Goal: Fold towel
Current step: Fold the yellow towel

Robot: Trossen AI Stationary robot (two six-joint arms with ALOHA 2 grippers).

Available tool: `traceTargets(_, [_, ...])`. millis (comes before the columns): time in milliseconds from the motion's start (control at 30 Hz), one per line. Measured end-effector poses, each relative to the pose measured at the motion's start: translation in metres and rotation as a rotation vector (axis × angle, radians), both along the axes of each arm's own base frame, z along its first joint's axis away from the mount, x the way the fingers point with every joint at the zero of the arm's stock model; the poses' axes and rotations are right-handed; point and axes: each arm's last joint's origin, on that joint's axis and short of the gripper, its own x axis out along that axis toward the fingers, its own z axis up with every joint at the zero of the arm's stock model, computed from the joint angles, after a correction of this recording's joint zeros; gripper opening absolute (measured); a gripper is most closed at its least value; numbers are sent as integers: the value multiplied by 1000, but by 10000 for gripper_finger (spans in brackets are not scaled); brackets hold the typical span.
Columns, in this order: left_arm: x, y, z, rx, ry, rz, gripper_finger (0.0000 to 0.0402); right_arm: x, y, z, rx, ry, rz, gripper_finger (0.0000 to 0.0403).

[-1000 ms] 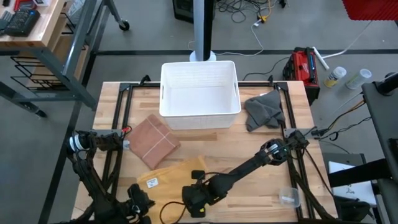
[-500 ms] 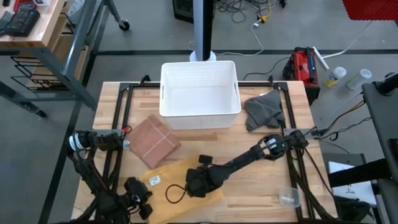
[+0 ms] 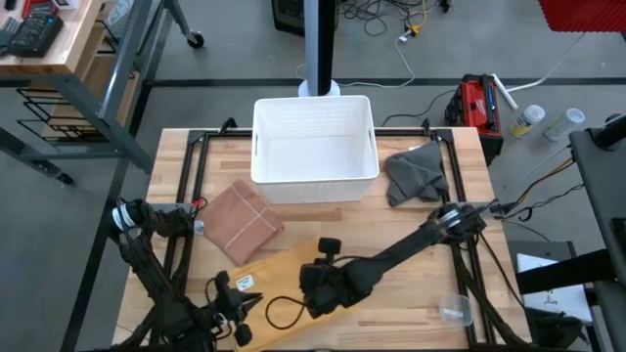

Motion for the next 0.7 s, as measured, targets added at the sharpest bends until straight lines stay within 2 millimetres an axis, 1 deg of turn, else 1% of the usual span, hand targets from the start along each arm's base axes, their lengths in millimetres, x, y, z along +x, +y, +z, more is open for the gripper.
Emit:
traceTargets(67, [10, 2, 3, 5, 55, -8, 25, -10, -1, 15, 19, -24, 8, 0])
traceTargets(133, [19, 6, 2, -7, 103, -4, 25, -21, -3, 23, 34, -43, 10, 0])
traceTargets(267, [38, 14, -4, -25, 147, 11, 25, -46, -10, 29, 112, -79, 5, 0])
traceTargets(333, [47, 17, -8, -35, 190, 2, 25, -62, -17, 28, 154, -93, -8, 0])
traceTargets(400, [54, 20, -12, -39, 220, -8, 25, -76, -23, 20, 200, -114, -36, 0])
traceTargets(533, [69, 26, -15, -41, 239, -17, 25, -103, -33, -5, 271, -151, -108, 0])
traceTargets(633, [78, 31, -16, -63, 249, -28, 25, -114, -37, -25, 372, -174, -127, 0])
traceTargets(700, [81, 33, -17, -65, 267, -40, 25, -115, -38, -36, 465, -191, -109, 0])
